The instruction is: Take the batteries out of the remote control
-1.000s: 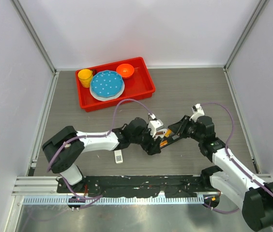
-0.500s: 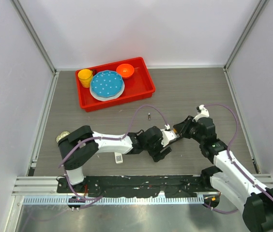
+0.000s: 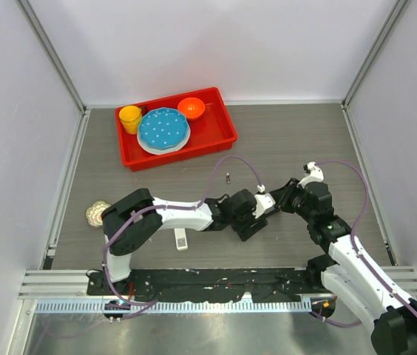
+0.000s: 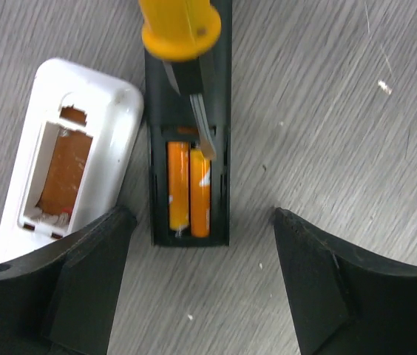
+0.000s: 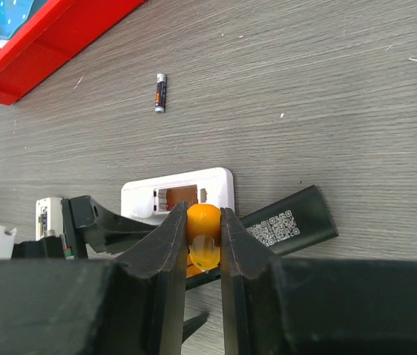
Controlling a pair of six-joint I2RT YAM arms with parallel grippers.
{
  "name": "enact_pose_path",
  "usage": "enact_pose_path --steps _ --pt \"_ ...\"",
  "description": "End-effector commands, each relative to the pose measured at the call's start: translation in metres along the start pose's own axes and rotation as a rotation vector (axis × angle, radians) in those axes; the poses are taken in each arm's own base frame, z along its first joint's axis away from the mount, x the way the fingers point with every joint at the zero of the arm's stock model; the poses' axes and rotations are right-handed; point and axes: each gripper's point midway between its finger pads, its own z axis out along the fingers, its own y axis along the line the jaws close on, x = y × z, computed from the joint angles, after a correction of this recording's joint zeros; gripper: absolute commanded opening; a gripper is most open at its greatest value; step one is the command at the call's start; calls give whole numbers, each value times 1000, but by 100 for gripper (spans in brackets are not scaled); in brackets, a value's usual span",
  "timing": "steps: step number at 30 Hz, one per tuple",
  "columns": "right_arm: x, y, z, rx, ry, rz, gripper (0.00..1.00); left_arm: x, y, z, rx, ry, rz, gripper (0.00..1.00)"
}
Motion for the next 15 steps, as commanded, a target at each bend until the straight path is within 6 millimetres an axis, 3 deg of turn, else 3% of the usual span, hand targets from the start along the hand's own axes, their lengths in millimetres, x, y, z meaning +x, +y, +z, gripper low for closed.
enact_pose_path --steps 1,7,15 --pt "-29 10 -6 -12 -91 -32 1 3 1 12 1 53 21 76" --pt "-30 7 -8 4 -95 -48 1 9 -1 14 22 82 31 61" --pt "-32 10 -8 -3 -101 -45 1 23 8 9 -24 124 38 63"
